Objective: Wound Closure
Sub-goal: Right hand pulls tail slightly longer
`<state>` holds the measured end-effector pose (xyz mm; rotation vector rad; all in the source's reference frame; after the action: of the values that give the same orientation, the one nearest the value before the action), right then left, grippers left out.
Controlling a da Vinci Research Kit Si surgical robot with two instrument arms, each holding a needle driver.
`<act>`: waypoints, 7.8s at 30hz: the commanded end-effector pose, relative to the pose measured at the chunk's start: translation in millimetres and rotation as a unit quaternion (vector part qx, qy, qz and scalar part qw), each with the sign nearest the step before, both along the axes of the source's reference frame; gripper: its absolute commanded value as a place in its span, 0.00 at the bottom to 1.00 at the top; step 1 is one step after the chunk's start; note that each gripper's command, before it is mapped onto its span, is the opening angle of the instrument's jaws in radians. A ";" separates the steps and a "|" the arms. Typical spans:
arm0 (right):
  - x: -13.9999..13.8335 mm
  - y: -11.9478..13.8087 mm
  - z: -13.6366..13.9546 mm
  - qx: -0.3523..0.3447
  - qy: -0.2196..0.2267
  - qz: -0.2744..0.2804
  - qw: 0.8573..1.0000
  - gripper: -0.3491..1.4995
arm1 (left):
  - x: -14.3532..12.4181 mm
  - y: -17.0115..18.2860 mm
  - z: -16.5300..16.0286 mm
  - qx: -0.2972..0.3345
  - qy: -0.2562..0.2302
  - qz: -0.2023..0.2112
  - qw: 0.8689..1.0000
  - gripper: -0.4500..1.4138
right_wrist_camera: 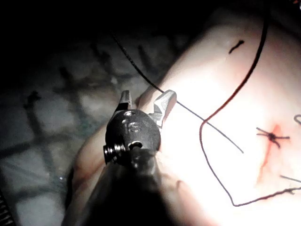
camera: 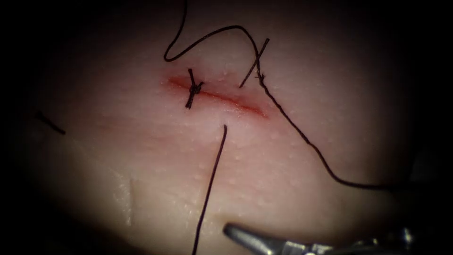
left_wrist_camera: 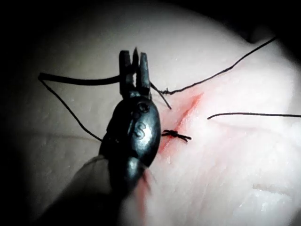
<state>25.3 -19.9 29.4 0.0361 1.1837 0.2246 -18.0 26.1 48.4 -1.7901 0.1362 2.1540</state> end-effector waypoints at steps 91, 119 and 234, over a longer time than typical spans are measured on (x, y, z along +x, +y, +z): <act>-11.5 20.3 14.2 0.007 -0.046 0.133 0.990 0.79 | 0.0 -9.5 1.6 0.141 -0.018 0.033 0.989 0.78; -8.7 11.3 13.5 0.202 -0.019 0.156 0.967 0.63 | -2.2 -11.4 2.2 0.164 -0.015 0.062 0.984 0.75; 0.1 19.3 15.1 0.304 0.075 0.271 0.910 0.03 | -0.6 -13.7 2.4 0.167 -0.021 0.069 0.983 0.45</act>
<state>24.7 0.1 43.8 0.2715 1.2121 1.0986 -18.0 13.4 50.3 -1.6875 -0.3471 2.0786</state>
